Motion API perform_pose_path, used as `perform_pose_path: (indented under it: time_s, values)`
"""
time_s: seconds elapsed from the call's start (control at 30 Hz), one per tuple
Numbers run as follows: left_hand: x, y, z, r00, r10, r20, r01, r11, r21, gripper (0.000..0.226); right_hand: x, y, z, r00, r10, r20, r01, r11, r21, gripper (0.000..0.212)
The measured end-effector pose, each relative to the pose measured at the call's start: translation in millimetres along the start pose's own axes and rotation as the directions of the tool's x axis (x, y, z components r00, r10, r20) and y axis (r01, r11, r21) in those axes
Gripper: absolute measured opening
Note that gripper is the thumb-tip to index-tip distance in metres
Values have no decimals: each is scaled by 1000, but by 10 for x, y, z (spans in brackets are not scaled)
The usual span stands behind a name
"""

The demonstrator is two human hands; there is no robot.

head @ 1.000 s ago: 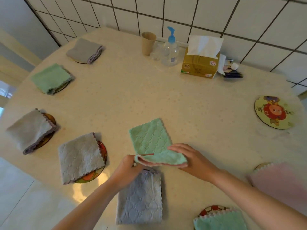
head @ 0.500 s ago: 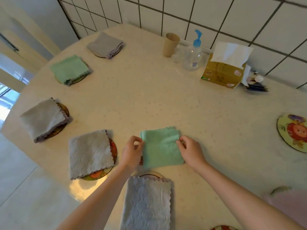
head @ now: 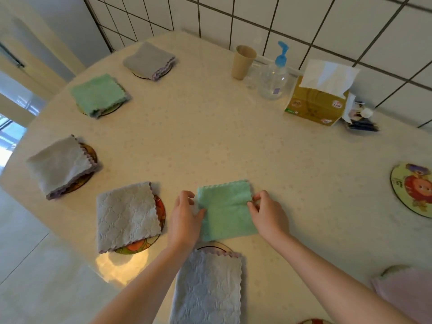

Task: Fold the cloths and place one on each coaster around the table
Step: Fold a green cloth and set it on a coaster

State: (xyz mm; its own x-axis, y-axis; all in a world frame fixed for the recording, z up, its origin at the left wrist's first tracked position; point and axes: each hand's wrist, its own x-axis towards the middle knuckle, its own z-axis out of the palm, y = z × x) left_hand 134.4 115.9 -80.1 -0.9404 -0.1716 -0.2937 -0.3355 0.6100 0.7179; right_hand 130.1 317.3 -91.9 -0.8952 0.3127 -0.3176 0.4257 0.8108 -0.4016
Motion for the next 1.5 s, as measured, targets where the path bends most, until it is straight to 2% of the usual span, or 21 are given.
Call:
perform_pose_path:
  time_s: [0.17, 0.33, 0.47, 0.63, 0.7, 0.83, 0.93, 1.07, 1.23, 1.37, 1.5]
  values:
    - [38, -4, 30, 999, -39, -3, 39, 999, -31, 30, 14, -15, -3, 997, 71, 32, -75, 980, 185, 33]
    - [54, 104, 109, 985, -164, 53, 171, 968, -182, 36, 83, -140, -18, 989, 114, 99, -130, 976, 175, 34]
    - [108, 152, 129, 952, -305, 31, 299, 903, -307, 26, 66, -234, -23, 998, 24, 55, -31, 990, 134, 26]
    - [130, 142, 118, 937, -349, 9, 329, 874, -357, 16, 72, -314, -33, 998, -35, -61, 41, 993, 107, 13]
    - [130, 129, 113, 928, -371, 30, 352, 849, -393, 19, 91, -323, -25, 997, -48, -66, 52, 996, 70, 14]
    - [118, 172, 84, 904, -406, 132, 411, 743, -528, 41, 122, -328, -14, 997, -56, -47, 58, 998, 39, 15]
    - [89, 288, 37, 893, -373, 250, 443, 640, -628, 41, 148, -276, -31, 1000, 10, 25, -15, 981, 192, 30]
    - [55, 462, -26, 887, -257, 383, 459, 577, -676, 32, 104, -183, -134, 989, 69, 132, -120, 893, 434, 47]
    - [12, 854, 46, 845, -66, 531, 482, 524, -702, 32, 45, 146, -338, 971, 121, 206, -219, 794, 568, 42]
    - [-8, 1183, 302, 825, -32, 564, 487, 547, -681, 28, 78, 573, -574, 982, 162, 99, -186, 711, 678, 42]
    - [-48, 1472, 740, 835, -78, 545, 466, 628, -624, 29, 64, 1026, -947, 982, 177, -59, -95, 749, 655, 32]
